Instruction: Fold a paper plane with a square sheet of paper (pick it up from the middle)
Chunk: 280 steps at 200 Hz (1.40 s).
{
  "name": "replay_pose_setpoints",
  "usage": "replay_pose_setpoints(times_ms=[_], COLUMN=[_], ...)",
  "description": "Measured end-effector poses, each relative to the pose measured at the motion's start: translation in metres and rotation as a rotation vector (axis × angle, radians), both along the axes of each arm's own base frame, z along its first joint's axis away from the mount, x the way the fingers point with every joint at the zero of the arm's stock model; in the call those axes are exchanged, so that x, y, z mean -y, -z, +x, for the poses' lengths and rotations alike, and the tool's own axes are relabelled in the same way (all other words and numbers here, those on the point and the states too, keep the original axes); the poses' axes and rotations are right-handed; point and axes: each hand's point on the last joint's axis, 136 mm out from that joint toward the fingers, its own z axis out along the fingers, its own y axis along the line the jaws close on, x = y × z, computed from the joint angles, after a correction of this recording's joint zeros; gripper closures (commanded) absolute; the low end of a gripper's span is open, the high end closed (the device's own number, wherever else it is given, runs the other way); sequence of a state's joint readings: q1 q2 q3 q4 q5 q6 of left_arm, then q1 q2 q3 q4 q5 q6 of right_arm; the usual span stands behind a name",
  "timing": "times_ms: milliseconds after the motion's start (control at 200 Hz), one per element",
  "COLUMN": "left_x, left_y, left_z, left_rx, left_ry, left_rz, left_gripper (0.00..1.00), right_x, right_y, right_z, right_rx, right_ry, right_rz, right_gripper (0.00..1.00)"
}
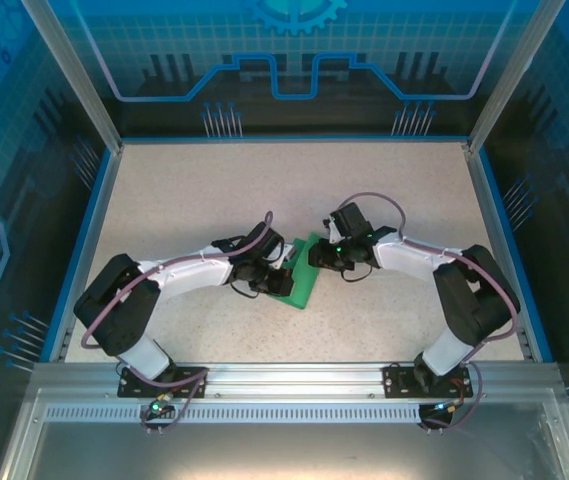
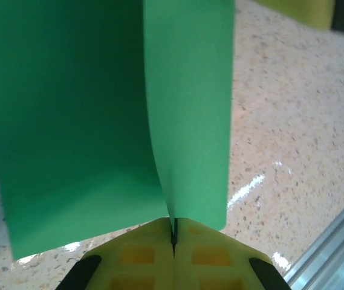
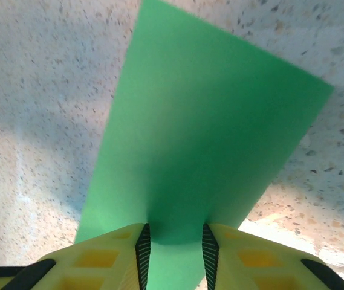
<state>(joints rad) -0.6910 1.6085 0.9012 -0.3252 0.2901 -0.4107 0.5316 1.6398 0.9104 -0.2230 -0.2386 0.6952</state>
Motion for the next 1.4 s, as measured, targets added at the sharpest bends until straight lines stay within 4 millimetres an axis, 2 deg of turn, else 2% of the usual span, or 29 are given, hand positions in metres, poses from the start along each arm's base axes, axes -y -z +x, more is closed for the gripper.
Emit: replay_pose_setpoints(times_ms=[255, 510, 740, 830, 950, 1040, 1290, 1400], left_x=[-0.013, -0.017, -0.018, -0.017, -0.016, -0.011, 0.015, 0.025], left_y=[0.0, 0.002, 0.002, 0.002, 0.0, -0.002, -0.019, -0.02], left_z=[0.011, 0.013, 0.013, 0.014, 0.015, 0.015, 0.022, 0.025], left_rx=[-0.005, -0.012, -0.022, -0.024, -0.035, -0.044, -0.065, -0.078], left_ry=[-0.154, -0.186, -0.198, -0.204, -0.223, -0.224, -0.222, -0.218], left_rz=[0.038, 0.05, 0.051, 0.049, 0.038, 0.013, -0.143, -0.188], left_gripper=[0.95, 0.95, 0.93, 0.88, 0.71, 0.63, 0.56, 0.55], right_x=[-0.005, -0.009, -0.018, -0.019, -0.019, -0.018, -0.022, -0.025], right_y=[0.002, 0.001, 0.015, 0.022, 0.029, 0.035, 0.039, 0.039], right_z=[0.001, 0.002, 0.01, 0.011, 0.011, 0.009, 0.013, 0.014], right_rx=[0.005, 0.006, -0.029, -0.045, -0.061, -0.074, -0.077, -0.076], right_ry=[-0.018, -0.035, -0.051, -0.051, -0.051, -0.051, -0.053, -0.054], right_rz=[0.008, 0.021, 0.022, 0.016, 0.007, 0.0, 0.015, 0.026], right_gripper=[0.62, 0.7, 0.74, 0.74, 0.74, 0.74, 0.75, 0.75])
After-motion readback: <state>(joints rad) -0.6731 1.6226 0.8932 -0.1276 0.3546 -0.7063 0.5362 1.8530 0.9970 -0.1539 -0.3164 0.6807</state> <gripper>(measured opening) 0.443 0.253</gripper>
